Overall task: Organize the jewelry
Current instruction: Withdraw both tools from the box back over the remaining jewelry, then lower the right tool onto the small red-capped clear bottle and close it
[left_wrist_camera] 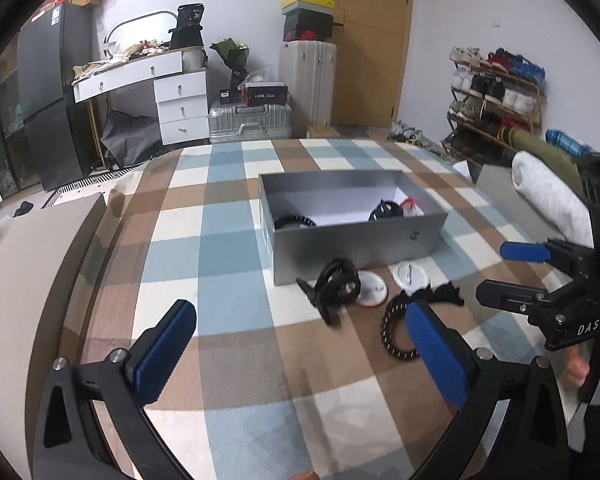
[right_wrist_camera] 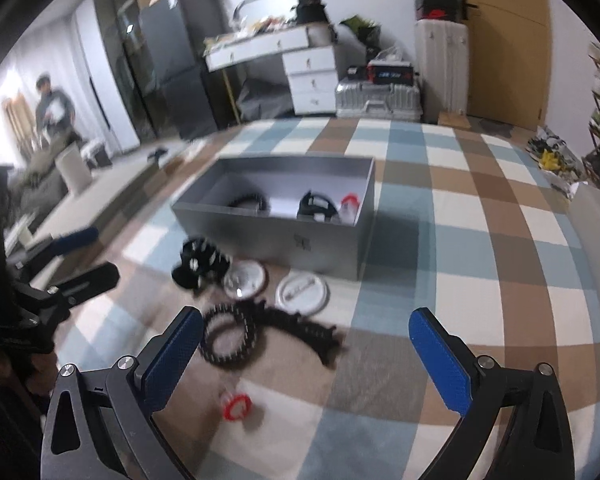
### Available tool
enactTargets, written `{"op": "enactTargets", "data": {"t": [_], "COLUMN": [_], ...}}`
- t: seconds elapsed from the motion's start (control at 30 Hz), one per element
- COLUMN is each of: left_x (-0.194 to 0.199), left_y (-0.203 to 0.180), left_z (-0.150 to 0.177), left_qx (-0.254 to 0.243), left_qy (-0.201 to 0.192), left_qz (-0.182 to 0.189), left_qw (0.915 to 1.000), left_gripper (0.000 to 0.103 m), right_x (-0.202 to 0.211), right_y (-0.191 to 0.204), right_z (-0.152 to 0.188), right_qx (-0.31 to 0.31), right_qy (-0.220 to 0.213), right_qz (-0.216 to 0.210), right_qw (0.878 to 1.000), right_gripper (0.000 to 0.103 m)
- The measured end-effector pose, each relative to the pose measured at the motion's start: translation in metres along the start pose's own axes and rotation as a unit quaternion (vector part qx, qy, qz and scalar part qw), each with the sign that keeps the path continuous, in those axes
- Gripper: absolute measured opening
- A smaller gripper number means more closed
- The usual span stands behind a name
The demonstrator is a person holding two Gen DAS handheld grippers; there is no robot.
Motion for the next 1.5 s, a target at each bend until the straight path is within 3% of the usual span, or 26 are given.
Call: {"op": "enactTargets", "data": {"t": [0.13, 0.47, 0.73, 0.9, 1.13, 1.33, 1.5], "left_x": [0.0, -0.017, -0.013, -0.015, -0.019, -0.021, -0.022], "left_y": [-0.003, -0.005, 0.001, 0.001, -0.002, -0.005, -0.004], "left_z": [0.002, 0.023, 0.021, 0.022, 0.024, 0.026, 0.027], "left_qx": [-0.008, -0.009, 0.002, 0.0, -0.004, -0.008, -0.01], "left_qy": [0.001, 0.038, 0.034, 0.037, 0.045, 0.053, 0.056], "left_qz": [-0.017, 0.002, -0.003, -0.004, -0.003, -0.002, -0.001], "left_qw": [0.9998, 0.9993, 0.9994, 0.9993, 0.999, 0.9986, 0.9984], "left_gripper": [0.102, 0.102, 0.102, 0.102, 0.102, 0.102, 0.102], "right_x": [-0.006, -0.023, -0.042, -0.047, -0.039, -0.033, -0.038], "right_y": [0.003, 0.019, 0.028, 0.023, -0.013, 0.004, 0.018], "right_z": [0.008, 0.028, 0.038, 0.046, 0.042, 0.044, 0.048], "right_qx": [0.014, 0.063, 0.087, 0.11, 0.069, 0.1, 0.113], "right_qy": [0.021, 0.084, 0.115, 0.132, 0.128, 0.122, 0.128], "right_qz": [-0.002, 0.004, 0.021, 0.056, 0.103, 0.055, 0.039], "right_qw": [1.0, 0.994, 0.989, 0.983, 0.984, 0.986, 0.985], "right_gripper": [0.103, 0.103, 0.103, 0.103, 0.103, 0.103, 0.103]}}
Point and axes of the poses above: each gripper's, at about its wrist camera, not at the fingertips, and x roughly against the way its jaws point, y to its left, z to its underside, the point moved 6 cm from there along -x, roughly the way its jaws point, and after that the axes turned 13 degrees about y, right-handed, at the moved point
